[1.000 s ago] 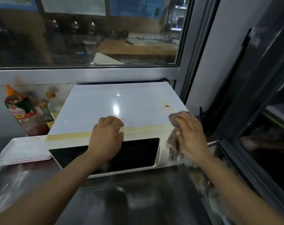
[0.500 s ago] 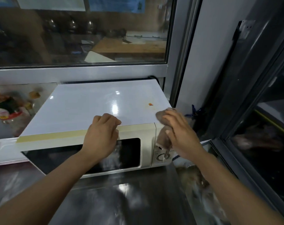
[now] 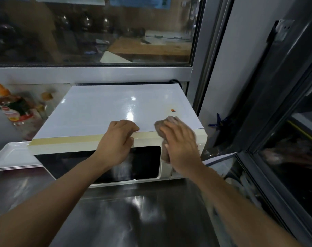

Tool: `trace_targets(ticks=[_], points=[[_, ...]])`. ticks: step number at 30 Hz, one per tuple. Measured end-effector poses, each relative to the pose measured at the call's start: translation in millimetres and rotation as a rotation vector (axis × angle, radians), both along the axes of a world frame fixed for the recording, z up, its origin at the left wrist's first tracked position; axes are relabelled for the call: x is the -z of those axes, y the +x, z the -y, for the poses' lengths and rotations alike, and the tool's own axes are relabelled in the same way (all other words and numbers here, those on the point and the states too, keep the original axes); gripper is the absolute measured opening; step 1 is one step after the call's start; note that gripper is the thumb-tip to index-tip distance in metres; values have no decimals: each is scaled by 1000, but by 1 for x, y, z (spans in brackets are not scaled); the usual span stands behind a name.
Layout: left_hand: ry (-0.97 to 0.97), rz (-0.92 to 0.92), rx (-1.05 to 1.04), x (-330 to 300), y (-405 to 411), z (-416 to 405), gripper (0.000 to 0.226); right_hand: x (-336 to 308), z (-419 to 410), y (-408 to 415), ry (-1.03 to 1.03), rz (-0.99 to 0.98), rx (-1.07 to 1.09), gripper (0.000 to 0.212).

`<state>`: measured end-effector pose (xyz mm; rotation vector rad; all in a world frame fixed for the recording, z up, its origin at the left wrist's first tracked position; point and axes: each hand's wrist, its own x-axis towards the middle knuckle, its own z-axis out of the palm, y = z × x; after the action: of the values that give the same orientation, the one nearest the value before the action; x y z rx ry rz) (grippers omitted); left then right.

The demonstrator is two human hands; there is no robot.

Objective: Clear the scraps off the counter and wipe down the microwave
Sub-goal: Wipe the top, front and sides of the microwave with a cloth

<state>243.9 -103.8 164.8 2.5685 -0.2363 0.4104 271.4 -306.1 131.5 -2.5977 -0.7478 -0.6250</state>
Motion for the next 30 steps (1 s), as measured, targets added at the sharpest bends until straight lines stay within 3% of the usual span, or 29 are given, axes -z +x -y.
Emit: trace_targets(ticks=[3, 6, 9, 13, 21, 25, 30], points=[[-22, 18, -34, -1, -10, -20, 36, 0, -29, -5, -8, 11, -84, 50], [34, 37, -101, 2, -19, -51, 32, -6, -13, 9, -140, -10, -126, 56], [77, 48, -151, 3, -25, -84, 25, -11, 16, 17, -191, -66, -39, 54], [66, 67, -228, 8, -32, -121, 22, -6, -3, 7, -146, 25, 34, 48], [55, 70, -110, 6, -38, -155, 26, -1, -148, -22, -106, 79, -35, 42], [69, 91, -139, 7, -51, -185, 23, -4, -141, -18, -153, 24, -99, 39], [23, 78, -128, 13, -52, -198, 25, -8, -135, -24, -94, -25, -6, 41]])
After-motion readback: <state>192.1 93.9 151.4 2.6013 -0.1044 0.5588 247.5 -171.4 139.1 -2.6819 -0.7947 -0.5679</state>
